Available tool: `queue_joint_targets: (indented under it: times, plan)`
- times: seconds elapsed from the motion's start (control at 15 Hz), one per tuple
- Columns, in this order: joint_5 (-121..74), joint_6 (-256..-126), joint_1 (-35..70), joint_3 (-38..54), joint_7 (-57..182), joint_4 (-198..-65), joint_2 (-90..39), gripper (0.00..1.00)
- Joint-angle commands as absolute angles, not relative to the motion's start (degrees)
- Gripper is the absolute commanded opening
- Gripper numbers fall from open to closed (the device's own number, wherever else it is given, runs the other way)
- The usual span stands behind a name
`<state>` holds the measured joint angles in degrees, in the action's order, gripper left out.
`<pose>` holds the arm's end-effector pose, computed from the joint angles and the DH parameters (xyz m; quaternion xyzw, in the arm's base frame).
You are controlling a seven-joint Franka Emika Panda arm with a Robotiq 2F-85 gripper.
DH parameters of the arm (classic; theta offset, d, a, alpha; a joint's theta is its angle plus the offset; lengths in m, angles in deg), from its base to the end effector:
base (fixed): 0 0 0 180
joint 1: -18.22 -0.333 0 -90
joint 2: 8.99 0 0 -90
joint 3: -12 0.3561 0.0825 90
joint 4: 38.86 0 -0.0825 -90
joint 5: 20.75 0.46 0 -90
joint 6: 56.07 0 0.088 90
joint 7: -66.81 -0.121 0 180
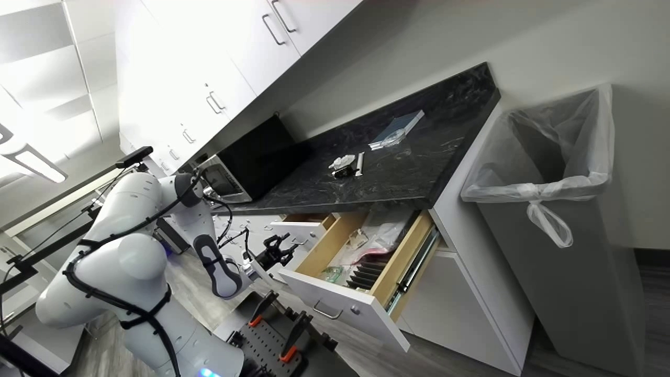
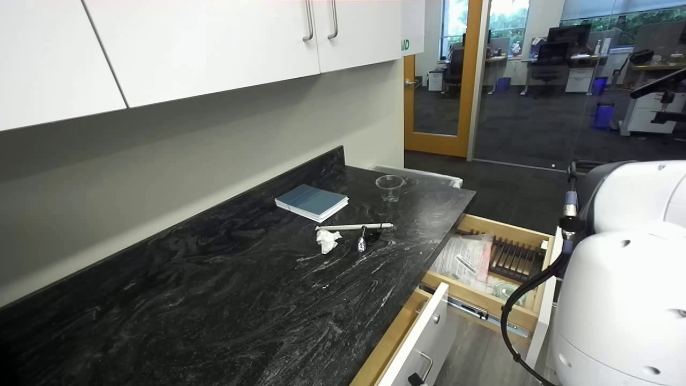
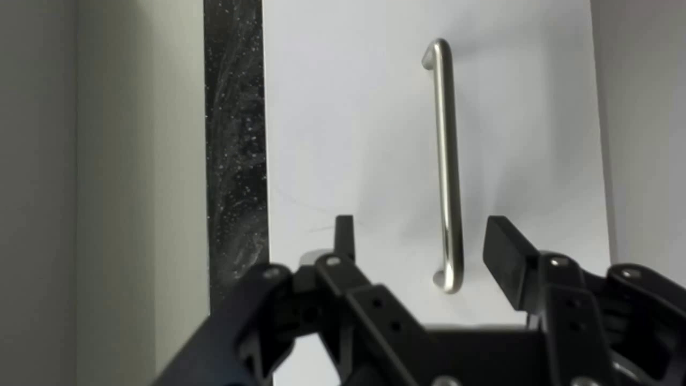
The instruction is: Open the second drawer from the right, put the black object on the counter into it, and then close the drawer
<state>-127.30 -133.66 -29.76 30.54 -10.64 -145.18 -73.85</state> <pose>0.3229 0.4647 -0.0945 0.5910 0.4012 0.4075 0.5690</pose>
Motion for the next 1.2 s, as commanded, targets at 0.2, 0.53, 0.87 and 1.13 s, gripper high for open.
queue_joint_targets:
  times: [0.2, 0.53, 0.87, 1.13]
  plan:
    - [-128.2, -133.7, -28.3, 31.7, -12.4, -145.1, -73.7, 0.12]
    - [-127.0, -133.6, -29.0, 32.7, -10.9, -145.2, -74.2, 0.03]
    - [-122.9, -131.4, -30.7, 35.5, -9.5, -145.2, -75.8, 0.03]
    - [-117.2, -129.3, -31.7, 37.6, -10.6, -144.1, -78.2, 0.03]
